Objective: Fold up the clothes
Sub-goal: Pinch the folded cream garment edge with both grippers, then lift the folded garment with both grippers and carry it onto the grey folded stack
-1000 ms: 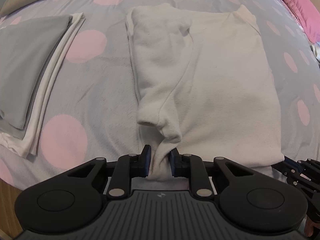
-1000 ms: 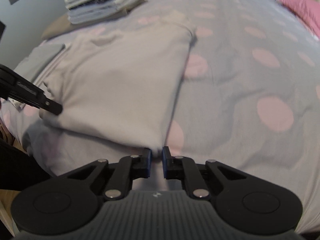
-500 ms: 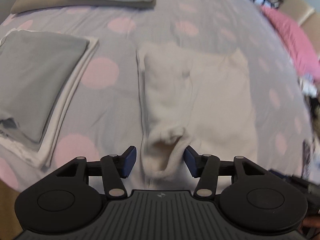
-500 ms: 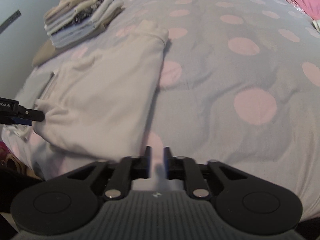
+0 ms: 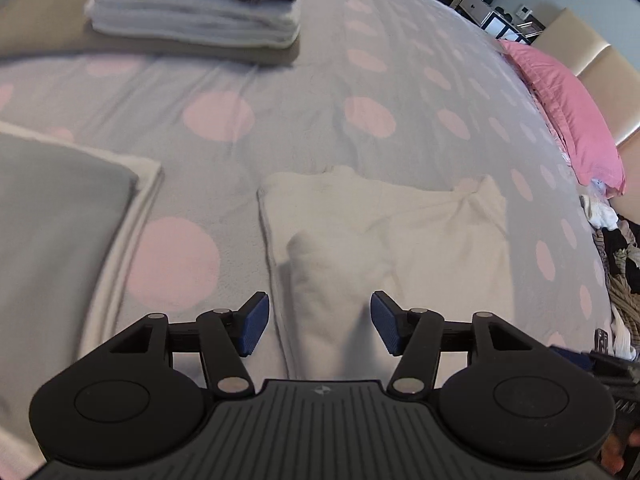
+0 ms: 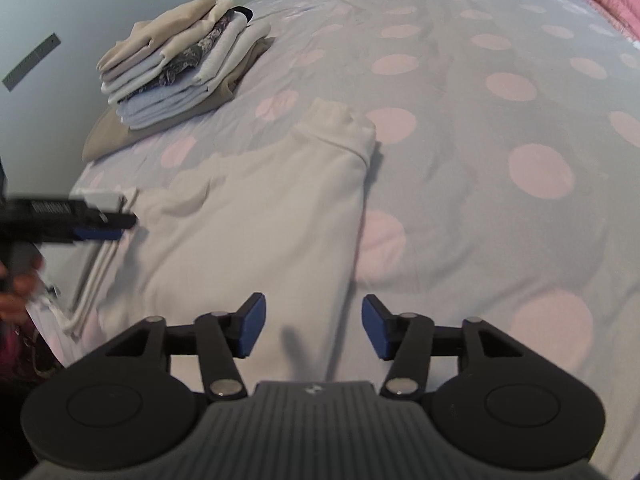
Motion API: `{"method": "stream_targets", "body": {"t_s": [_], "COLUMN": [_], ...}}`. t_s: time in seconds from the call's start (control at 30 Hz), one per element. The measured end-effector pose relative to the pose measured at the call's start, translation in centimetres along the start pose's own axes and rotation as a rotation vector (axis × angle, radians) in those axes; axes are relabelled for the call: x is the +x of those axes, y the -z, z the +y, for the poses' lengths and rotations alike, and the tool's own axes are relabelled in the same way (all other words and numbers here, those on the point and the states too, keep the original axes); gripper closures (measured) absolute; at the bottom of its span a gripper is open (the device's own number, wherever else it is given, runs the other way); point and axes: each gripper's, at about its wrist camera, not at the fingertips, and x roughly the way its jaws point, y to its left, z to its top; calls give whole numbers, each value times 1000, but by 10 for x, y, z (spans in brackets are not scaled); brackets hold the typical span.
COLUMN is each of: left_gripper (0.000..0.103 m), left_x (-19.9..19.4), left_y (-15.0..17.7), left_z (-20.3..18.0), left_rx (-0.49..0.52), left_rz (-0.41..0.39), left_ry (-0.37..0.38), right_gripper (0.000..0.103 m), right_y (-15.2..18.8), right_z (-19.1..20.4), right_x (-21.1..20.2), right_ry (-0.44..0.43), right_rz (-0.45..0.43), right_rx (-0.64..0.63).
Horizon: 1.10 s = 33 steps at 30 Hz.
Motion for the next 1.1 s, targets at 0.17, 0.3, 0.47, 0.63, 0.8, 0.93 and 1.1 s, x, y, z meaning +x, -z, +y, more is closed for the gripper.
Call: {"method": "stream_targets", "body": {"t_s": [0.17, 0.3, 0.47, 0.63, 0.8, 0.93, 1.1], "left_gripper": [49, 49, 51, 67, 78, 82, 83], "left_x": [31, 45, 59, 63, 63, 55, 27], "left_y": [-3, -11, -13, -9, -6, -3, 0], "left_z": [24, 21, 2, -7, -16, -24, -32], "left_rx": [-71, -35, 66, 116, 146, 173, 175], "left_rz": [14, 10, -7, -35, -63, -95, -160], "left_ry": [73, 103, 107, 121, 99, 77, 89], "right_gripper": [41, 36, 36, 38, 69, 79, 81], "right_y": [-29, -49, -62, -64, -64, -64, -66], "right_z": [-9, -20, -32, -28, -29, -28, -16], "right_x": [31, 60, 90, 102, 109, 103, 74], "right_ry": [-20, -24, -52, -66, -89, -94, -114], "right_rz": [11, 31, 60, 44, 22, -5, -70], "right_rx": [27, 62, 111, 77, 121, 141, 90]}}
